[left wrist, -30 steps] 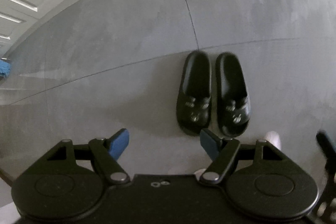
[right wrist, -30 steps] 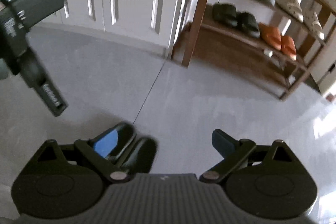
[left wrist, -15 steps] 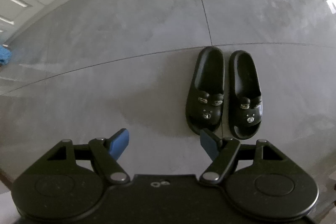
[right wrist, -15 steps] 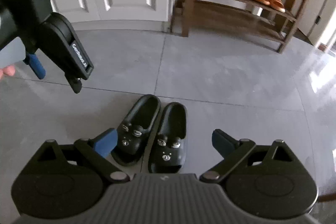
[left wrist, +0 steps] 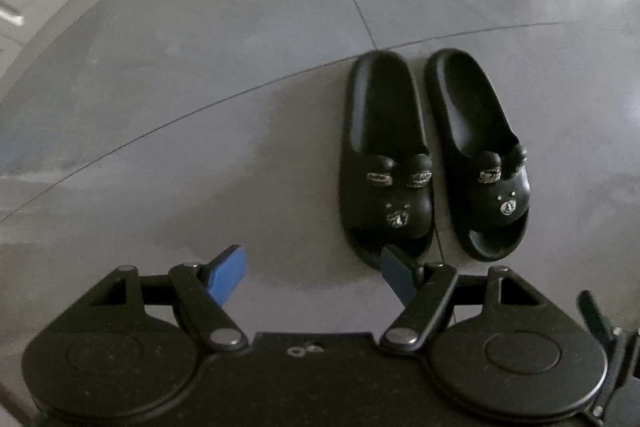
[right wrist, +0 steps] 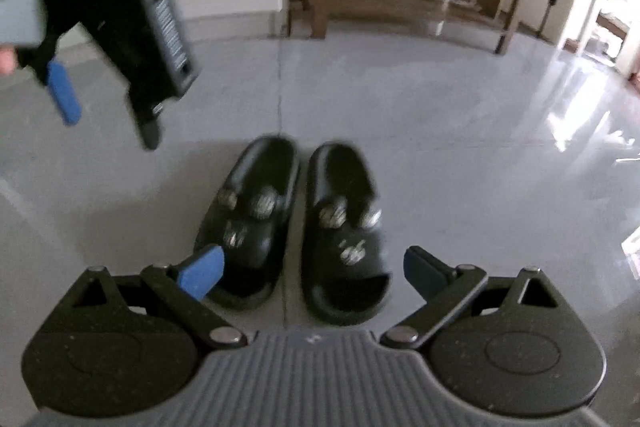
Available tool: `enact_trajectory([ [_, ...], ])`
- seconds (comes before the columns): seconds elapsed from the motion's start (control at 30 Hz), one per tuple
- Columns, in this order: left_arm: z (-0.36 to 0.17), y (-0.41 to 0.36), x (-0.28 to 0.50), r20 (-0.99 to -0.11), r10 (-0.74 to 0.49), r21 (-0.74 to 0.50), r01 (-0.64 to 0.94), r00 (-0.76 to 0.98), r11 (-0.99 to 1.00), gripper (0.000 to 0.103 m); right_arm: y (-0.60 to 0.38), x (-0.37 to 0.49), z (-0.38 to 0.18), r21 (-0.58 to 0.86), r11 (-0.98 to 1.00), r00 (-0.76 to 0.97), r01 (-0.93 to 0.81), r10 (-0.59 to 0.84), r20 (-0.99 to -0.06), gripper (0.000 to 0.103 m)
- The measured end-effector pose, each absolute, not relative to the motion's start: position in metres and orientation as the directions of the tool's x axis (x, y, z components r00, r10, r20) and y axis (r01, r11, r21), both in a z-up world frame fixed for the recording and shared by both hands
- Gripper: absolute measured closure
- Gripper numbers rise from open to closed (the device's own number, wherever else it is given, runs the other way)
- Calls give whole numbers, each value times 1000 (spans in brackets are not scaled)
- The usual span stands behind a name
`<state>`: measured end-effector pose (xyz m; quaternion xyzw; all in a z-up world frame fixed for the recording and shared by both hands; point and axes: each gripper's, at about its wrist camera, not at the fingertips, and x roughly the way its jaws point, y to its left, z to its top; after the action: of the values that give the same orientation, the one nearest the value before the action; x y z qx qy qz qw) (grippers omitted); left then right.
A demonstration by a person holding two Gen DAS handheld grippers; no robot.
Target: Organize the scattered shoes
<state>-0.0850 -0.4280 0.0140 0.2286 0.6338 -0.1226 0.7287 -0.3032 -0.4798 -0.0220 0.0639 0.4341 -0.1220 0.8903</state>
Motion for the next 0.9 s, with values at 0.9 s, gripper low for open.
enact_trajectory([
  [0.9,-89,-373,-98,-942,4,151,414,336,898,28,-579,-266,-85,60,937,749,344,-236,-619,4],
])
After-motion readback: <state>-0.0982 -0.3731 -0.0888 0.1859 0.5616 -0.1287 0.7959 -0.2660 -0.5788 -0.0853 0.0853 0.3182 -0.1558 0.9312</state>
